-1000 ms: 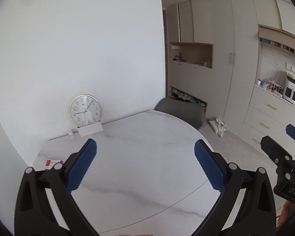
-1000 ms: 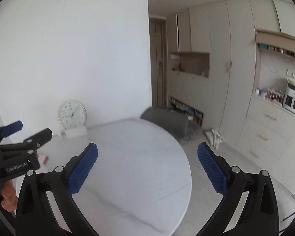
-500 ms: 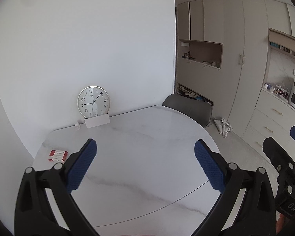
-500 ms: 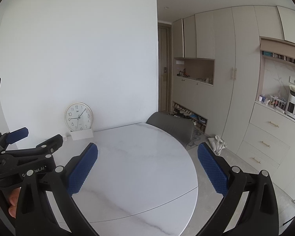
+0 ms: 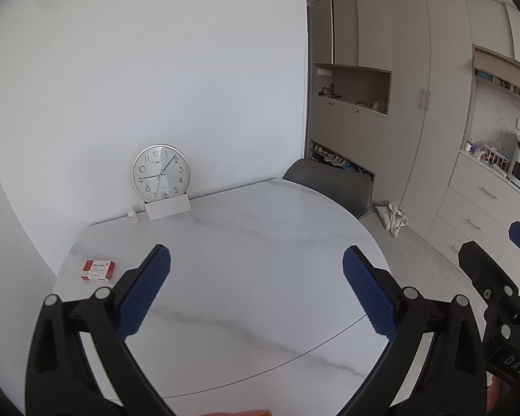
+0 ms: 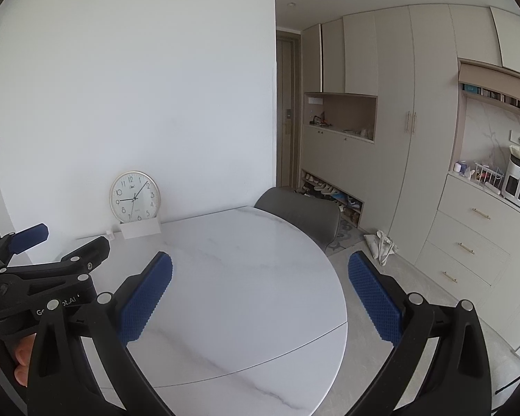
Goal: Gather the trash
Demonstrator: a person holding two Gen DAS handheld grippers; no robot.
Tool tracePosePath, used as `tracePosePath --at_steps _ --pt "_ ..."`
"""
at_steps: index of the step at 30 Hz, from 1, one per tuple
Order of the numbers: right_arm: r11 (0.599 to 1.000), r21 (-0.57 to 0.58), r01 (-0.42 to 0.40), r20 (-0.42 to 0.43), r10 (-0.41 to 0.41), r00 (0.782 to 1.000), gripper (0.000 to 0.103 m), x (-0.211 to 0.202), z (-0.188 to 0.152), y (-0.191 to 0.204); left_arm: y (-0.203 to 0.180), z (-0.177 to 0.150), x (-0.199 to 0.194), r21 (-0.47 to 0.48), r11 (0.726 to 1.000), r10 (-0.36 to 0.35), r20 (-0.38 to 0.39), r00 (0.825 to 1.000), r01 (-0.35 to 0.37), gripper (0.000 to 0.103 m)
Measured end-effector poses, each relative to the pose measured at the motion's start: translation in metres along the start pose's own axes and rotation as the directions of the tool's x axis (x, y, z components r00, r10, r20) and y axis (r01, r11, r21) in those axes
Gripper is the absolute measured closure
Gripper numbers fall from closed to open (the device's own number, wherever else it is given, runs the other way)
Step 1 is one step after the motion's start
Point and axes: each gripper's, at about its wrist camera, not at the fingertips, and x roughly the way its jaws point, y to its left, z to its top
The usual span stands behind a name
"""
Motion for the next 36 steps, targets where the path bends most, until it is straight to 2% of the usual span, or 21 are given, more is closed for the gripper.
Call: tracePosePath --at_steps 36 --pt "1.000 0.002 0.014 -0.018 -0.014 1.000 0.002 0.0041 -0.0042 0.0050 0.0011 -0.0062 0.0047 -0.003 1.000 -0.007 -0.029 1.000 0.007 0.008"
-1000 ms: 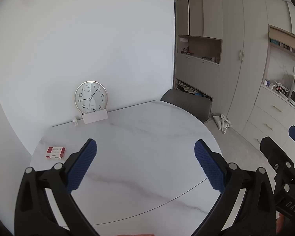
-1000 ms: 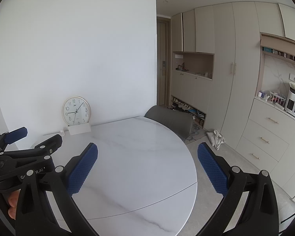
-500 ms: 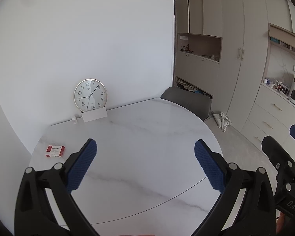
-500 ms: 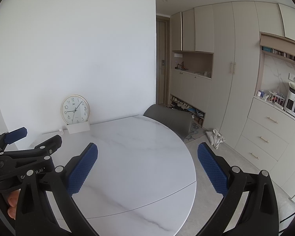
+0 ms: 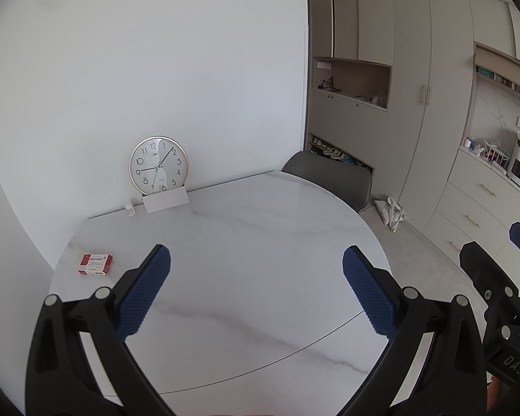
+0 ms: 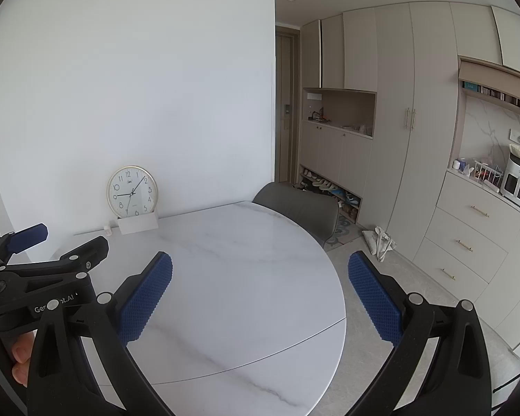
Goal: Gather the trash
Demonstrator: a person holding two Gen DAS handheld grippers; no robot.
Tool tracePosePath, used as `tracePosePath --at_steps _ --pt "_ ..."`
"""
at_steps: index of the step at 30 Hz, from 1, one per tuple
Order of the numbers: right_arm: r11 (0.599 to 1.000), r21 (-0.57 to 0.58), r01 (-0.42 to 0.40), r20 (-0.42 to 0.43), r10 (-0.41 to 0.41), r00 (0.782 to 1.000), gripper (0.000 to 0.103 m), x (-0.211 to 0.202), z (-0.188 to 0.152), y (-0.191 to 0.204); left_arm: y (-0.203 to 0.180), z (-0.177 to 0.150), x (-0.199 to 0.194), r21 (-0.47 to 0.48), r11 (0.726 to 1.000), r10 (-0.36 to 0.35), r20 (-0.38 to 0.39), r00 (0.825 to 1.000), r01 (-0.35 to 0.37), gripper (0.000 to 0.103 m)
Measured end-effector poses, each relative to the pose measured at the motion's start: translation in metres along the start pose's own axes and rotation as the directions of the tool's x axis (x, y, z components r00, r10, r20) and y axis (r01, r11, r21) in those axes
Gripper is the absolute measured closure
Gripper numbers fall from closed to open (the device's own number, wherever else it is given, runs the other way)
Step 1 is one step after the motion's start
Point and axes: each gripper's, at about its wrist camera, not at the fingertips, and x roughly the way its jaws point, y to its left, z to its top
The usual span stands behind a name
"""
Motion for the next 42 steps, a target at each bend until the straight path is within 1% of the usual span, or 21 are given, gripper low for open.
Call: tracePosePath --at_steps 18,42 --pt "1.000 0.003 0.000 -0.002 0.000 1.000 0.002 -0.0009 -0.0009 0.0006 -0.0006 -0.0024 -0.0016 -0.005 1.000 0.002 -0.004 1.000 -0.002 0.008" --pt "1.000 0.008 0.003 -0.013 -0.002 1.000 0.002 0.0015 -0.0039 0.0040 -0.0006 -0.0035 0.0036 0.004 1.000 -0.012 -0.016 1.000 0.012 0.008"
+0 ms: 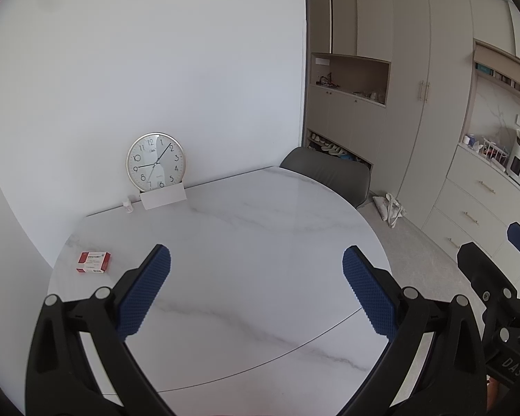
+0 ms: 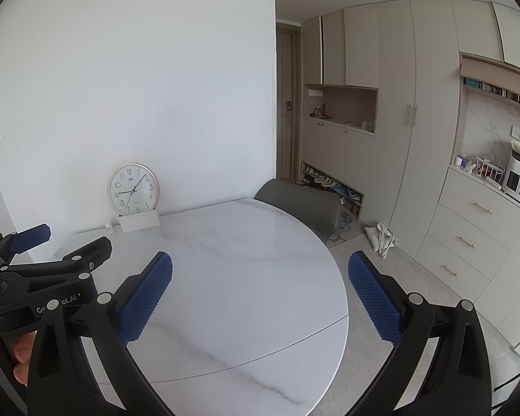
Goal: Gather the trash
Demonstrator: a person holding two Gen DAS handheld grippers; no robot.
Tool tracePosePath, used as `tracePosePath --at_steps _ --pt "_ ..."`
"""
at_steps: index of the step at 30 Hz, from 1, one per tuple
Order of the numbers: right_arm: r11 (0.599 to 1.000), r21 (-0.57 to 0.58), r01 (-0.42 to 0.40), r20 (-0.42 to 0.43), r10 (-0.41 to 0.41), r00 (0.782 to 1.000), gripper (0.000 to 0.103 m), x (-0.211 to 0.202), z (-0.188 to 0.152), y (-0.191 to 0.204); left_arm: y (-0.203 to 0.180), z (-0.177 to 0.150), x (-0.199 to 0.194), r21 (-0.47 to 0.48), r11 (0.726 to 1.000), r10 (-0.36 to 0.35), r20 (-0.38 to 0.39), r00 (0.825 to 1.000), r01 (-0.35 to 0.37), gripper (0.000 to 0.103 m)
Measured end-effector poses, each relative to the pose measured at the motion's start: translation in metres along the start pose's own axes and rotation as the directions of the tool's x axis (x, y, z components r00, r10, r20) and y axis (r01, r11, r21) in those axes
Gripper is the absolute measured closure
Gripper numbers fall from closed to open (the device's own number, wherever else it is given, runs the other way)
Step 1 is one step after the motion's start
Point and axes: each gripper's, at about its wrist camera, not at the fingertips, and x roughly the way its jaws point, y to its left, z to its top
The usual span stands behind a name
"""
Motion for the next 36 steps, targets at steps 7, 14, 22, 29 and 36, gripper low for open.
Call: tracePosePath --at_steps 7,14,22,29,36 --pt "1.000 0.001 0.002 -0.002 -0.002 1.000 0.002 0.0008 -0.0006 0.0007 -0.0002 0.0003 0.0003 0.000 1.000 -0.001 -0.001 1.000 0.001 0.008" --pt "1.000 0.001 0.003 -0.001 -0.003 1.000 0.002 0.0007 -0.0006 0.0006 -0.0008 0.0004 -0.0006 -0.001 1.000 0.000 -0.001 1.000 0.000 0.008" --pt "1.000 0.001 0.005 -0.002 -0.005 1.000 0.002 0.0007 -0.0002 0.0009 -0.0009 0.0008 -0.0002 0.000 1.000 0.000 -0.002 1.000 0.000 0.008" --pt "1.000 -0.001 0.006 -0.004 -0.006 1.000 0.002 0.0006 -0.0006 0.0005 -0.0016 0.0005 0.0011 0.000 1.000 0.000 -0.004 1.000 0.000 0.008" --pt "1.000 -0.001 0.005 -0.006 -0.005 1.000 0.002 0.0009 -0.0005 0.0004 -0.0023 -0.0001 0.0029 0.003 1.000 -0.002 -0.005 1.000 0.002 0.008"
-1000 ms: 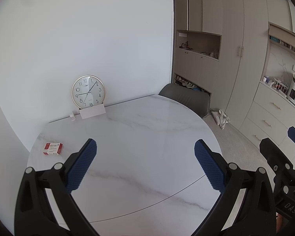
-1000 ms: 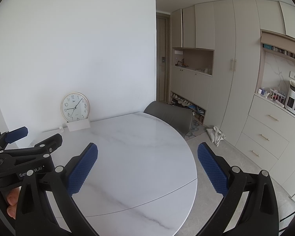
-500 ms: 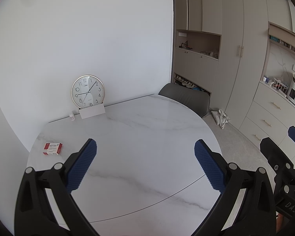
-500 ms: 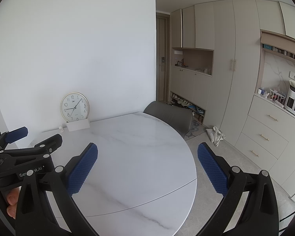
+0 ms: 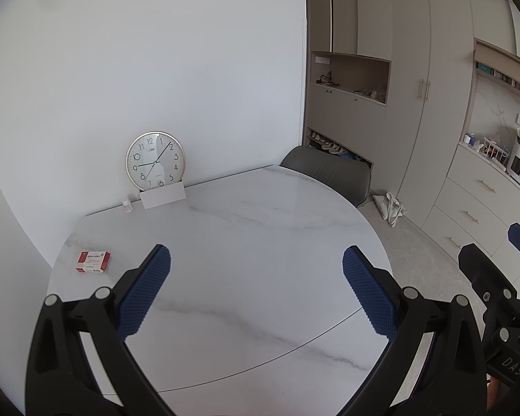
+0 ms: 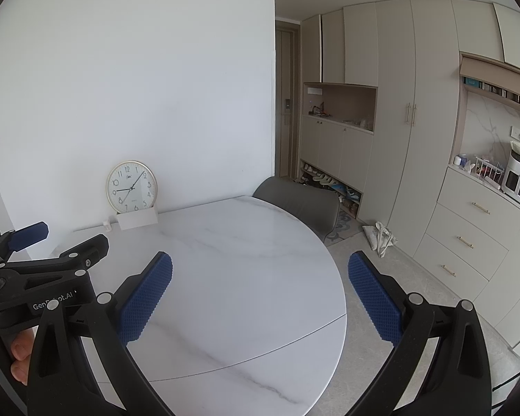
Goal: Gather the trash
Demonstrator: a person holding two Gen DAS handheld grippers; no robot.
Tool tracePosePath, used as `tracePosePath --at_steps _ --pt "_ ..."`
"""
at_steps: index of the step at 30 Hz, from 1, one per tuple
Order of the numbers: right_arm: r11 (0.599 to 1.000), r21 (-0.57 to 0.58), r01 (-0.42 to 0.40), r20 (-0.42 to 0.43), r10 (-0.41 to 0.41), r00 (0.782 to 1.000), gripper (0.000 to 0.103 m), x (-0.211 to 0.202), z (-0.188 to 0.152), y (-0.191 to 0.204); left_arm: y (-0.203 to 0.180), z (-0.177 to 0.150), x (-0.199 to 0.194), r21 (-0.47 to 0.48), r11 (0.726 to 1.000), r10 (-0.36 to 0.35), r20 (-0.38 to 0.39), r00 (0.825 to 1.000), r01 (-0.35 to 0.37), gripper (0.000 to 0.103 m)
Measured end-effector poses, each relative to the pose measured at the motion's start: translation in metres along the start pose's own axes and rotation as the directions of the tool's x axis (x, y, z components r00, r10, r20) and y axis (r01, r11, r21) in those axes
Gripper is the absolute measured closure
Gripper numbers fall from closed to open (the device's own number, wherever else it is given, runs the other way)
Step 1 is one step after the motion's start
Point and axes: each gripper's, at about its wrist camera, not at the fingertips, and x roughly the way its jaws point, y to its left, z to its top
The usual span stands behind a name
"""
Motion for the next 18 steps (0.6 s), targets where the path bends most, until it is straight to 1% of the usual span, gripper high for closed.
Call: tracePosePath --at_steps 10,15,18 --pt "1.000 0.001 0.002 -0.004 -0.002 1.000 0.002 0.002 0.000 -0.002 0.000 -0.001 0.002 -0.002 1.000 0.013 0.019 1.000 -0.013 0.008" --pt "1.000 0.001 0.002 -0.009 -0.002 1.000 0.002 0.003 -0.003 -0.002 0.003 -0.002 0.009 -0.010 1.000 -0.016 -0.016 1.000 0.015 0.008" --pt "1.000 0.001 0.002 -0.010 -0.002 1.000 0.002 0.004 -0.004 -0.003 0.006 -0.001 0.011 -0.014 1.000 -0.012 -0.019 1.000 0.012 0.008"
